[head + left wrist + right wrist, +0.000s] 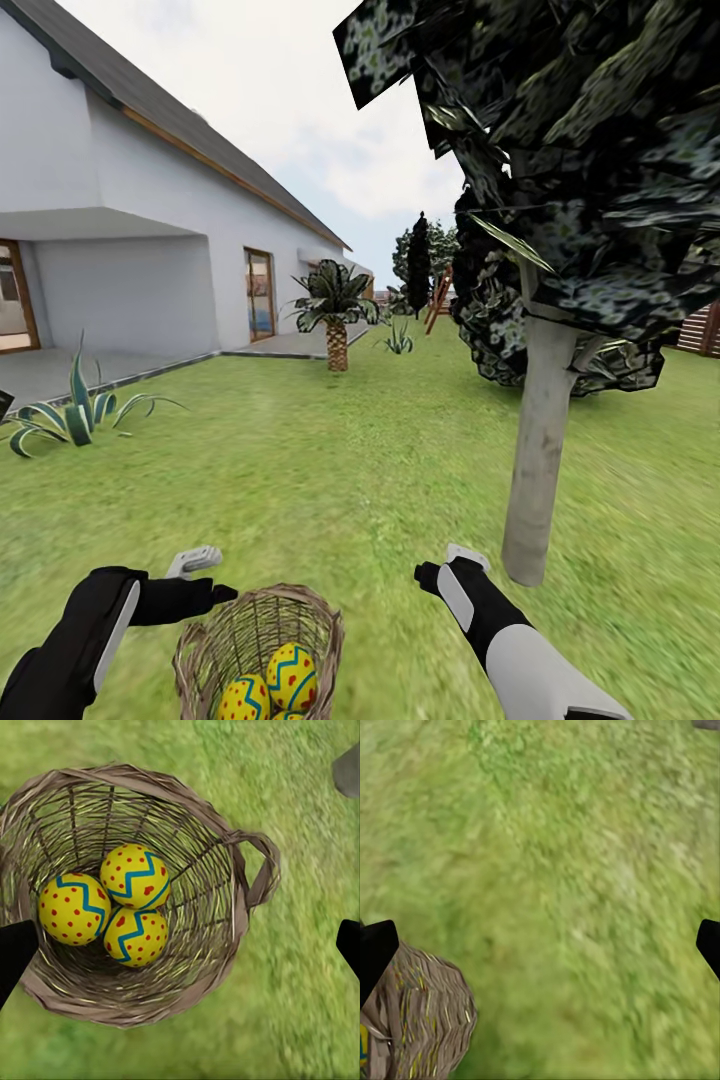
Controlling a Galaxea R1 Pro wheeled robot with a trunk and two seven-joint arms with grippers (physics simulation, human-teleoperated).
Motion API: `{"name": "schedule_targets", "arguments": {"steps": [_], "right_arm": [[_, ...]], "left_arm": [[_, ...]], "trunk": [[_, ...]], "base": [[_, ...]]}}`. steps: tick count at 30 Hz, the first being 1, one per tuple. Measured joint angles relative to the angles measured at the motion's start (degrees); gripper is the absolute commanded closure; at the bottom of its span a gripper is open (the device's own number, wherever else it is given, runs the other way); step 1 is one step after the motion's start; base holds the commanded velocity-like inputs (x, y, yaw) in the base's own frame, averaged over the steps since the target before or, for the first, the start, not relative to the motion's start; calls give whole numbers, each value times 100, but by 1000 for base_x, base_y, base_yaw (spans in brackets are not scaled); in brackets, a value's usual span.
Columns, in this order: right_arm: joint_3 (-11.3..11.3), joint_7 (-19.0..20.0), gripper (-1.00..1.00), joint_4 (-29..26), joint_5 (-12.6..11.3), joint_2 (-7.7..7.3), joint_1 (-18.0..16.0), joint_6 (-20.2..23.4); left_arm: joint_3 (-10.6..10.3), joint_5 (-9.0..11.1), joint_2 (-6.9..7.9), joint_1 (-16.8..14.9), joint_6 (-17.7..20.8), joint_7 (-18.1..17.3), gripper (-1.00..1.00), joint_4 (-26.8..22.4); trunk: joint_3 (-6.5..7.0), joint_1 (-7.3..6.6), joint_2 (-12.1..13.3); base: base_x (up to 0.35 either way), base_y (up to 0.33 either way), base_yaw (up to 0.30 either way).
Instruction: Take the three Easter eggs out of the wicker basket on the lawn in the garden, then place them on the lawn next to a single tree (choose any tree) so that all three eggs are next to the same tree and none are left in the basket.
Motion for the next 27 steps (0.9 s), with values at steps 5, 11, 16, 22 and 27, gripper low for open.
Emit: {"name": "schedule_targets", "arguments": {"steps": [5,11,16,22,27], "right_arm": [[-2,0,-100,0,0,0,1,-1],[2,0,-100,0,0,0,1,-1],[26,0,-100,0,5,0,1,4],[55,-49,-100,0,54,0,1,5],[56,-69,-100,0,59,0,1,-7]], "left_arm": [[-4,-5,-19,0,-3,7,-100,0],[-42,-25,-75,0,-210,456,-100,0],[-43,-5,-356,0,-578,1512,-100,58],[-49,20,-785,-3,-1121,2354,-100,361],[-61,-18,-1215,-432,-1657,3009,-100,1527]], "trunk": [[1,0,0],[1,0,0],[0,0,0],[0,0,0],[1,0,0]], "base": [[4,4,-1],[0,0,0],[0,0,0],[0,0,0],[0,0,0]]}}
